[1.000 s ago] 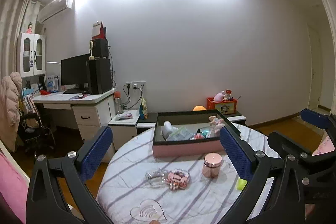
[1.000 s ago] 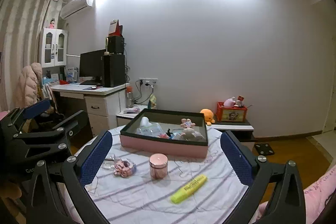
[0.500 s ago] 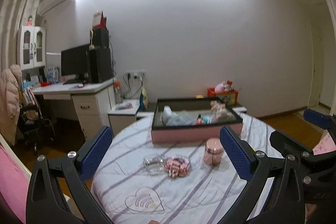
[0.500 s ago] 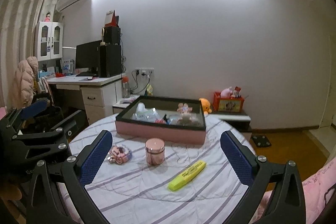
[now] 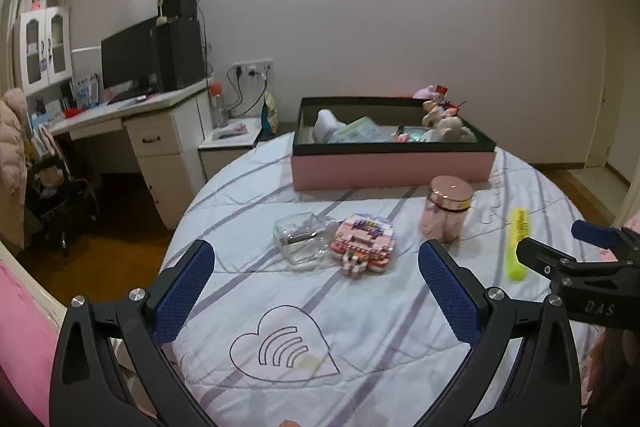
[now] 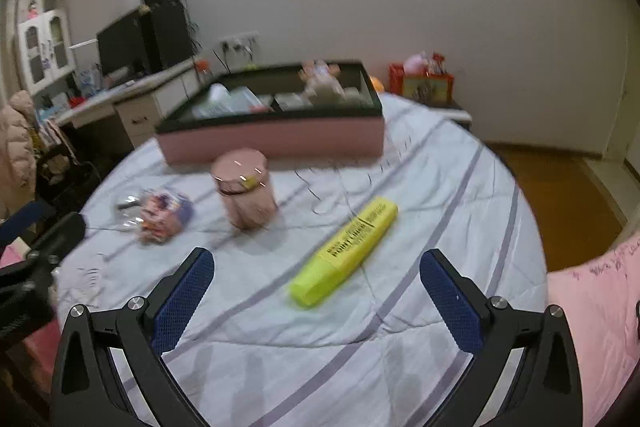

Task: Organize rigid objects
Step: 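Grasp the pink block keychain with left tool while right tool grasps yellow highlighter, then carry keychain and highlighter into the pink tray and open both tools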

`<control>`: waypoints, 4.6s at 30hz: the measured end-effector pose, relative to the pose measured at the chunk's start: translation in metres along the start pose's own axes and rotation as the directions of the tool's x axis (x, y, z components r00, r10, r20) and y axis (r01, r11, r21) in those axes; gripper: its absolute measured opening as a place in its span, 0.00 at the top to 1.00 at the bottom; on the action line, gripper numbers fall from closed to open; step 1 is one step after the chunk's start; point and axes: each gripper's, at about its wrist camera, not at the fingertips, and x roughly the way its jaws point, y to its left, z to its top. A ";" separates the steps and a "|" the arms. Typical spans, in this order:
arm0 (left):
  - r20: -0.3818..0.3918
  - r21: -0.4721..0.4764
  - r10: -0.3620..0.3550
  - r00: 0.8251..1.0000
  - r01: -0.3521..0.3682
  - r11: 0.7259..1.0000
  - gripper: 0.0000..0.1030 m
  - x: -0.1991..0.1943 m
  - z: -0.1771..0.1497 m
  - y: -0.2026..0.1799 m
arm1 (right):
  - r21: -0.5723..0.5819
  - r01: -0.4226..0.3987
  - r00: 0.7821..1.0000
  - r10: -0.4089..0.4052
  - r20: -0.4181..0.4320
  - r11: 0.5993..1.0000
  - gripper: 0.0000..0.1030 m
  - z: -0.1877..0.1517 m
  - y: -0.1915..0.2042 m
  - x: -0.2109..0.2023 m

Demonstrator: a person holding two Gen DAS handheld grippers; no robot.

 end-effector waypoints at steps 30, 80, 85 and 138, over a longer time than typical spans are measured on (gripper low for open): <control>-0.246 0.018 -0.058 0.967 0.064 0.998 0.00 0.087 0.009 -0.037 | -0.032 -0.128 0.976 0.120 -0.184 0.991 0.74 0.018 -0.034 0.060; -0.118 0.062 -0.102 0.988 0.110 0.992 0.40 0.022 0.027 -0.041 | -0.116 -0.157 0.983 0.166 0.075 0.981 0.74 0.013 0.006 -0.011; -0.006 0.056 -0.094 0.996 0.094 0.994 0.40 -0.014 0.049 -0.040 | -0.150 -0.175 0.964 0.200 0.177 0.973 0.74 0.029 0.022 -0.054; 0.109 0.032 -0.171 0.979 0.169 0.985 0.41 0.077 0.165 -0.050 | -0.218 -0.031 0.948 0.098 0.303 0.976 0.74 0.160 0.035 0.012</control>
